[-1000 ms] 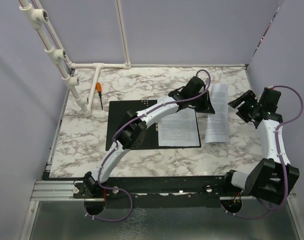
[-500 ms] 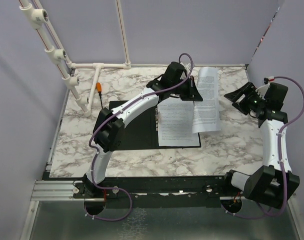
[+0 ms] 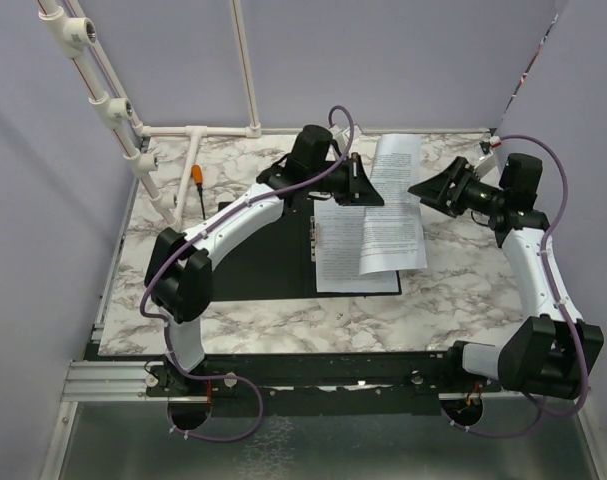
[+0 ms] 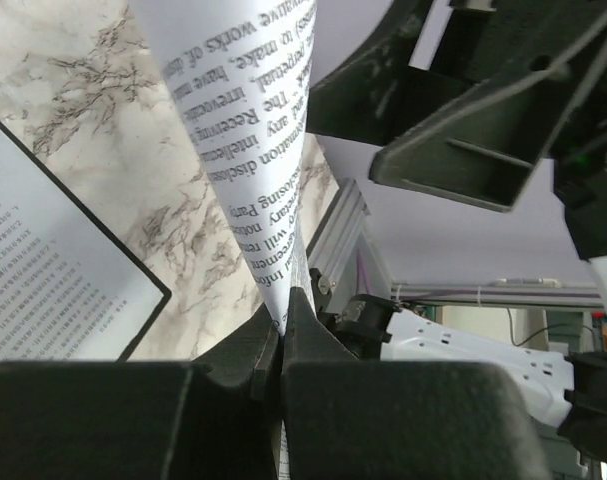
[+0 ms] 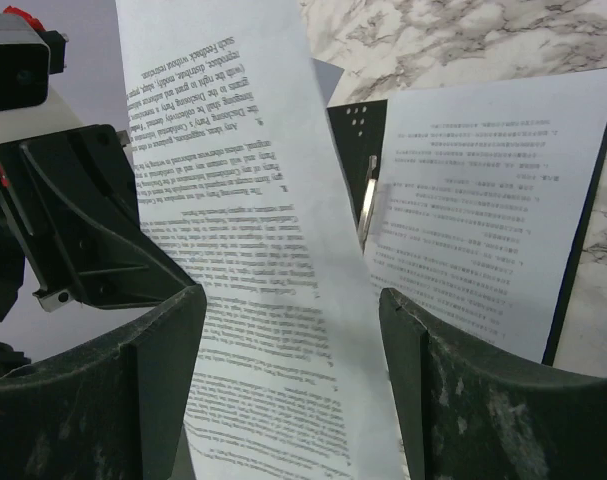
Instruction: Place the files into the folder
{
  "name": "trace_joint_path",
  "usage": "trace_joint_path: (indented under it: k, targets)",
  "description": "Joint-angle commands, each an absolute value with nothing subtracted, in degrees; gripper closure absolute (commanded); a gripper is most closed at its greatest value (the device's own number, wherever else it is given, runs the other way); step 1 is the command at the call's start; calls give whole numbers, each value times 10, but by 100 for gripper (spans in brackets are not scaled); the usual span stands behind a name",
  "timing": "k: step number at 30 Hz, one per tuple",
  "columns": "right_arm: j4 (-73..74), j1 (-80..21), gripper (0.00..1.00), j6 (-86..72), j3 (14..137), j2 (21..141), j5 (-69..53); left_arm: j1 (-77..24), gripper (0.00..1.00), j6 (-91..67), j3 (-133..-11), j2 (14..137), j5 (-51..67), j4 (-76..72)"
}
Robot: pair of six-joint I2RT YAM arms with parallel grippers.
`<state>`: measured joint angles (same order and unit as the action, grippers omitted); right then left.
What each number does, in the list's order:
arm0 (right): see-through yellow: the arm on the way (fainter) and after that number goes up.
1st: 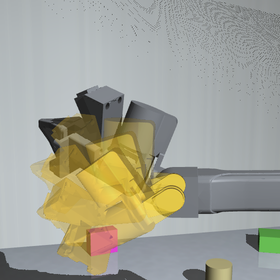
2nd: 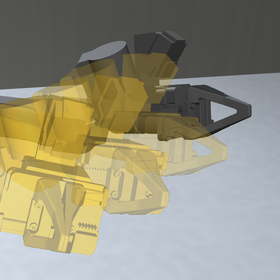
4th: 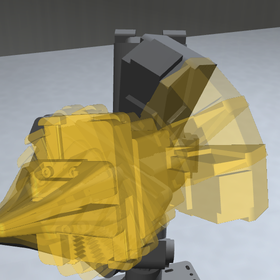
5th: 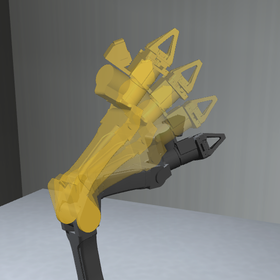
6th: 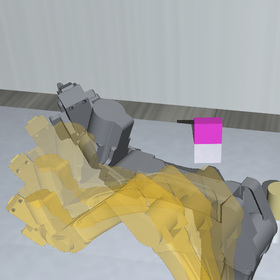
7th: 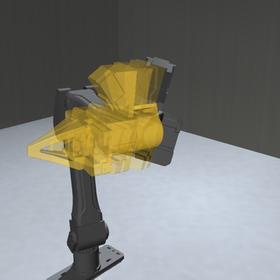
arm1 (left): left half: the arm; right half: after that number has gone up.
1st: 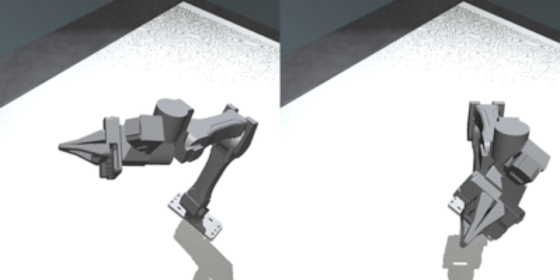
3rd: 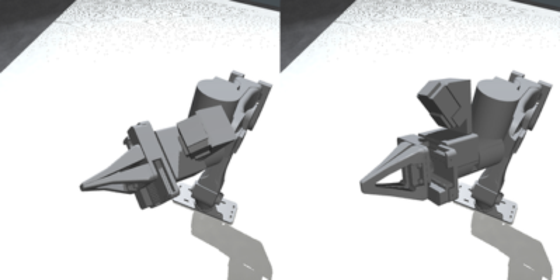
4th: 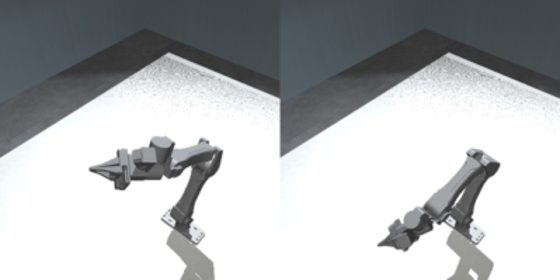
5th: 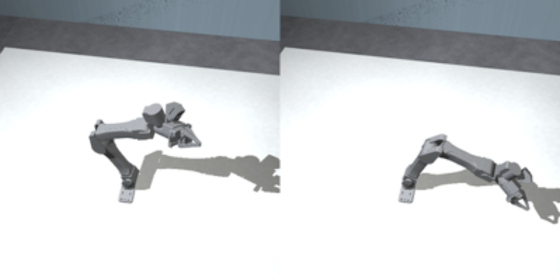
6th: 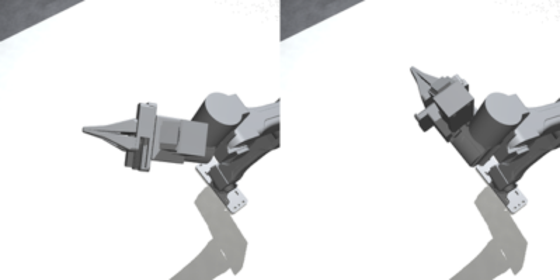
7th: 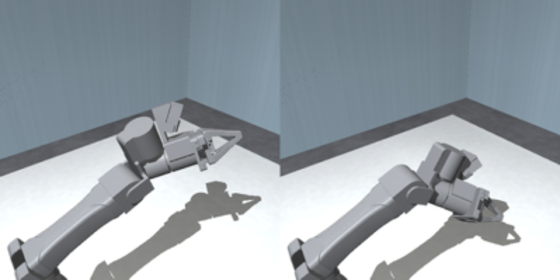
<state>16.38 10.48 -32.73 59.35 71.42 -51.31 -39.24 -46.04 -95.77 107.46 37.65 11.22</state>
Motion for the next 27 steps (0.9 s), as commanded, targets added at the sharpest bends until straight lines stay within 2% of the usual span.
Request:
trace_joint_path:
  k: [1, 9, 17, 21, 27]
  targets:
    - [125, 91, 25, -324, 605, 720, -562, -371, 100, -485, -898, 1010, 435, 38]
    - [88, 66, 25, -330, 595, 714, -634, -352, 100, -537, -795, 947, 471, -60]
    - [-28, 10, 27, -400, 578, 711, -704, -350, 100, -575, -748, 918, 489, -125]
    - [-67, 0, 34, -423, 569, 706, -721, -348, 100, -577, -732, 908, 488, -128]
    - [-124, 0, 54, -471, 545, 683, -733, -338, 100, -578, -703, 892, 486, -128]
